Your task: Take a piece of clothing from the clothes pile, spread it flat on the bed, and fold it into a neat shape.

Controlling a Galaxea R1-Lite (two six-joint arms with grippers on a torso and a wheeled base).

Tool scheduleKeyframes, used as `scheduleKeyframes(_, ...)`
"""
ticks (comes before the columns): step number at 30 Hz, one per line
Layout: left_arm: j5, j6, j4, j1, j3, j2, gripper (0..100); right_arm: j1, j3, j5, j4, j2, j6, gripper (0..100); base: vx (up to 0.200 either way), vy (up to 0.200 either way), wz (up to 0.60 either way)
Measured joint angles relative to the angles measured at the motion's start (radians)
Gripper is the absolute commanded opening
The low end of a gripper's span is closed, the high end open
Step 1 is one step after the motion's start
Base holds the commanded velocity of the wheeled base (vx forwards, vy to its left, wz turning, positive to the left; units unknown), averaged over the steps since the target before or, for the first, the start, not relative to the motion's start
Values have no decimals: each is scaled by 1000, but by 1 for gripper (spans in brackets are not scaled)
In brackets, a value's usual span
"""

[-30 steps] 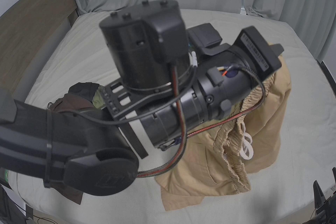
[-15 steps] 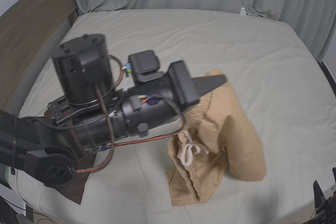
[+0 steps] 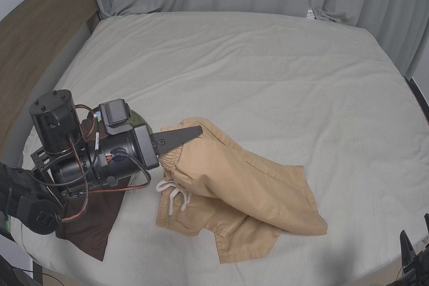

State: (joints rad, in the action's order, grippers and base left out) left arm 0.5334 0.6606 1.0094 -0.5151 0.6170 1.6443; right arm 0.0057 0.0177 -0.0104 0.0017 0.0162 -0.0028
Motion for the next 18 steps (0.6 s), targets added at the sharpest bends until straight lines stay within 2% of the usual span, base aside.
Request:
scheduleKeyframes(8, 5, -62, 201, 56, -105, 59, 0, 0, 0, 0, 0, 0, -1, 100, 0, 0, 0)
scheduleKeyframes(14, 8, -177, 352, 110, -199, 152, 0, 0, 0, -1, 0, 0, -1, 100, 0, 0, 0)
scheduleKeyframes(18, 26, -219, 491, 142, -243, 220, 0, 0, 0, -1, 0, 0, -3, 100, 0, 0, 0)
